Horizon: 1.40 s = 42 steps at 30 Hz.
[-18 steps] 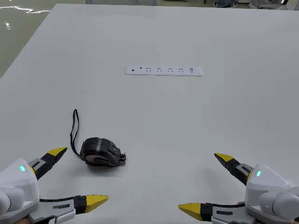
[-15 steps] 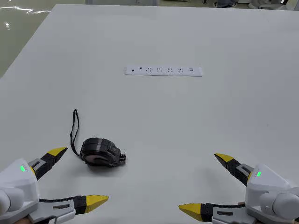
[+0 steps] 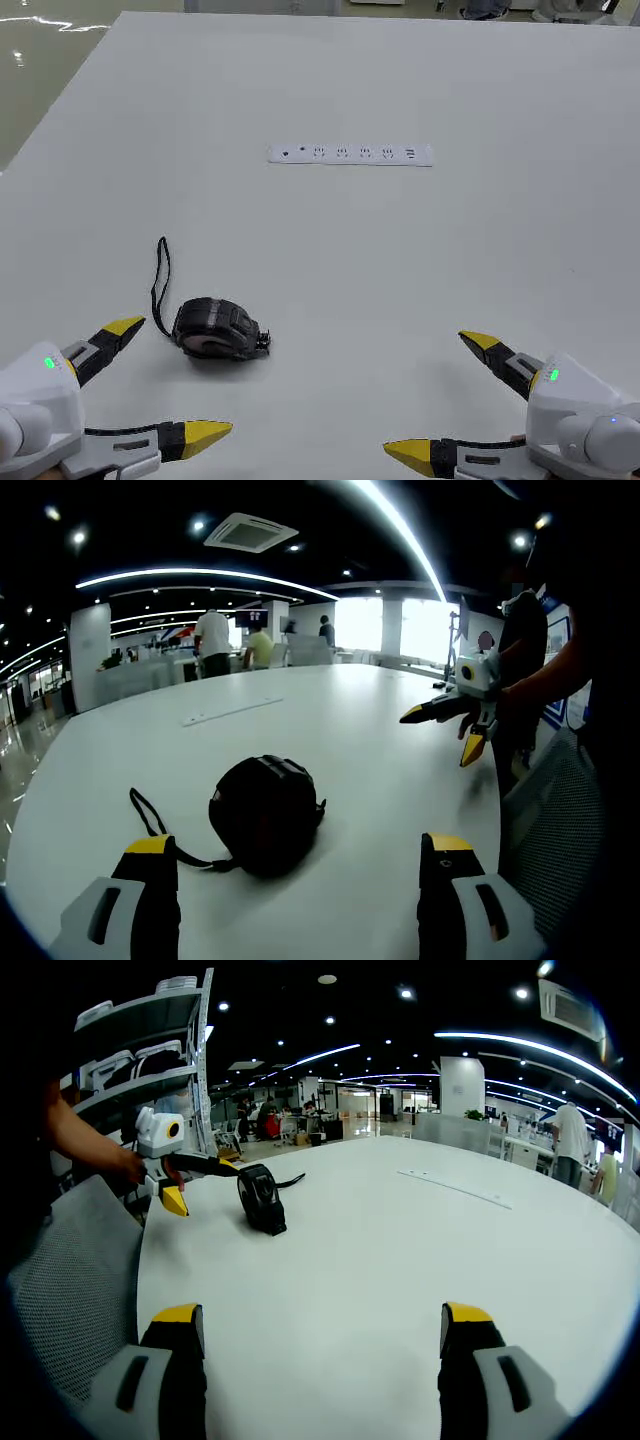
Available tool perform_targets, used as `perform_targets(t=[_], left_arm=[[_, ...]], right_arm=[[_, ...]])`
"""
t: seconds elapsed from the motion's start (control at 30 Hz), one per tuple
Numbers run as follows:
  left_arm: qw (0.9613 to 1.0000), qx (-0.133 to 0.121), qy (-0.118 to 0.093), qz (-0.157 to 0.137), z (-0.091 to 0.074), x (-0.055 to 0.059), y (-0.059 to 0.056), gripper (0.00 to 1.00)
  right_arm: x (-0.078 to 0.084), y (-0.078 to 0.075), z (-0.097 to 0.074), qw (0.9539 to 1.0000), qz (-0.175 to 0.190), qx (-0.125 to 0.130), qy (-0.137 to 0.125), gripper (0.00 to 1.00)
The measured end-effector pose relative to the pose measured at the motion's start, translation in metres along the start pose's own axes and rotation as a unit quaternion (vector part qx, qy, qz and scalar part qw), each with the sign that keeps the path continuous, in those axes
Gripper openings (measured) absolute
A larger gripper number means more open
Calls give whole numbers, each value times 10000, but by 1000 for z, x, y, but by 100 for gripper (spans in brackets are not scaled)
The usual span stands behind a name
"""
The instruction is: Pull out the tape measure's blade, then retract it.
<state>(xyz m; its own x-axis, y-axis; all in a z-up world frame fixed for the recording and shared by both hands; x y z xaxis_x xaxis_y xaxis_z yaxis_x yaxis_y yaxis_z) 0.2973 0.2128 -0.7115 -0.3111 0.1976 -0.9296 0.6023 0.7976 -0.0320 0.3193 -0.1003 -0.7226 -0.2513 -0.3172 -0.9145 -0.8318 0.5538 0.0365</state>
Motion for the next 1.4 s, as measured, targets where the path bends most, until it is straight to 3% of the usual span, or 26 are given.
perform_targets(t=[0.63, 1.4], left_arm=[[9999, 89, 52, 56, 3, -3, 2, 96], [9972, 570, 354, 342, 18, -12, 18, 93]], right_arm=[[0, -2, -1, 10000, -32, -51, 44, 100], [-5, -10, 25, 9969, -297, -683, 239, 99]])
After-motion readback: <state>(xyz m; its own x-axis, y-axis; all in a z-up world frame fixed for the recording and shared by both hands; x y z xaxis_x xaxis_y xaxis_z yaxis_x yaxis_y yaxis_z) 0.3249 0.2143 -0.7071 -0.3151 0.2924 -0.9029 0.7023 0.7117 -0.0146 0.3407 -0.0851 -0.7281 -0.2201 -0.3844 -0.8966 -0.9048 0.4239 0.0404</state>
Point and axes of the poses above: the centre of the closed fingertips' face, and the gripper's own axes: z roughly forward along the fingers, y roughly to its left, x roughly out of its underside, the point moved 6 cm from there along -z, roughly backward along the fingers, and after that the axes turned 3 degrees about -y, right-handed, at the moved point
